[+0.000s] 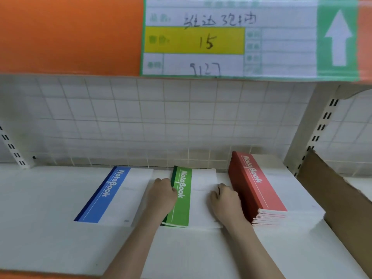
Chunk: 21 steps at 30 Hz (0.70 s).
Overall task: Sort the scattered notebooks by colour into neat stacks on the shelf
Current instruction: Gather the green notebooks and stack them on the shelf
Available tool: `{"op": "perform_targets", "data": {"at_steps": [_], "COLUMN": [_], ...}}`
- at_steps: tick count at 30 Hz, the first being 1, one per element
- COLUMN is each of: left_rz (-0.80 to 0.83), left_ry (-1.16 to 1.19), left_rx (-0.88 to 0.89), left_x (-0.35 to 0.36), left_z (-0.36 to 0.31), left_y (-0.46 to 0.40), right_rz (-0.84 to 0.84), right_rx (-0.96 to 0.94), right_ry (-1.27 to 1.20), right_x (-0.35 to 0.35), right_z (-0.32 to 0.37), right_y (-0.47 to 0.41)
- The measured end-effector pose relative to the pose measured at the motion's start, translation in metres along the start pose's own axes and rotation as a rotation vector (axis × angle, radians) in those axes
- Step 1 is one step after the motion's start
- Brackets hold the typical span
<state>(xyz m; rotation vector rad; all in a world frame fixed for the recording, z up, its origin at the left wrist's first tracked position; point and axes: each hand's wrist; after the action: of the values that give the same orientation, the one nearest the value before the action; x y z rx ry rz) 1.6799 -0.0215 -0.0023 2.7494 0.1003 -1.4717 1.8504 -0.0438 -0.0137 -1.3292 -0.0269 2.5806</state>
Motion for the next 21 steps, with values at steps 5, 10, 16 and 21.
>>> {"op": "perform_targets", "data": {"at_steps": [5, 10, 16, 21], "left_rz": [-0.041, -0.076, -0.143, -0.19], "left_ry": [-0.134, -0.104, -0.096, -0.108], "left_rx": [0.015, 0.023, 0.017, 0.004], "left_x": [-0.001, 0.002, 0.008, 0.009], "left_z": [-0.007, 0.001, 0.009, 0.01], "left_y": [0.006, 0.006, 0.003, 0.002], "right_rz": [-0.014, 0.07, 0.482, 0.465], "right_rx": [-0.026, -0.011, -0.112, -0.139], "right_ry": [0.026, -0.014, 0.171, 0.154], "right_x": [-0.001, -0.009, -0.023, -0.021], "right_z": [-0.002, 0.001, 0.009, 0.011], "right_y": [0.004, 0.011, 0.03, 0.026]}}
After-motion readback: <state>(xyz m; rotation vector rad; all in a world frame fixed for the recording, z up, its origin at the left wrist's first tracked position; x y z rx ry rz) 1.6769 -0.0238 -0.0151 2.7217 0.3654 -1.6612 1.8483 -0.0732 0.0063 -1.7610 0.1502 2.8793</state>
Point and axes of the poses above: each hand's wrist, its own y-axis away from the middle knuckle, its own x-axis out of the palm, z = x × y
